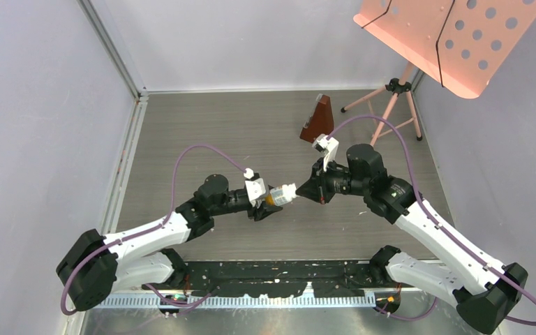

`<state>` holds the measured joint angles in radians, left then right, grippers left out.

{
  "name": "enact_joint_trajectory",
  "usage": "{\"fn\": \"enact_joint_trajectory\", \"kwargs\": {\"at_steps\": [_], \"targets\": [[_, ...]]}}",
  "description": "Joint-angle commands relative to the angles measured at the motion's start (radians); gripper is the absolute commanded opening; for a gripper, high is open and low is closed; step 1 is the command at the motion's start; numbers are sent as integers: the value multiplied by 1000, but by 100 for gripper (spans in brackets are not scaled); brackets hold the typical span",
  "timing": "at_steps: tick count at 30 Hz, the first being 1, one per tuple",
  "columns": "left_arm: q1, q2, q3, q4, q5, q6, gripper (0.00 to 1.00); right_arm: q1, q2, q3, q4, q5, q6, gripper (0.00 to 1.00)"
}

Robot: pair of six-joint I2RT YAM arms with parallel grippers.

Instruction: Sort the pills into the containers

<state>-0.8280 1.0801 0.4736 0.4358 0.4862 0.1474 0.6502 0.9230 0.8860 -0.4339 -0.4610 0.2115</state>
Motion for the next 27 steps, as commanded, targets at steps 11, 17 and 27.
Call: {"fn": "enact_joint_trajectory", "kwargs": {"at_steps": [11, 17, 27], "targets": [[-8, -34, 13, 94, 43, 38, 0, -19, -15, 1, 70, 23, -12, 27], [-8, -53, 10, 117, 24, 27, 0, -26, -42, -55, 130, 22, 65, 92], [-6, -36, 24, 174, 42, -33, 1, -25, -7, -173, 465, -128, 303, 86]]}}
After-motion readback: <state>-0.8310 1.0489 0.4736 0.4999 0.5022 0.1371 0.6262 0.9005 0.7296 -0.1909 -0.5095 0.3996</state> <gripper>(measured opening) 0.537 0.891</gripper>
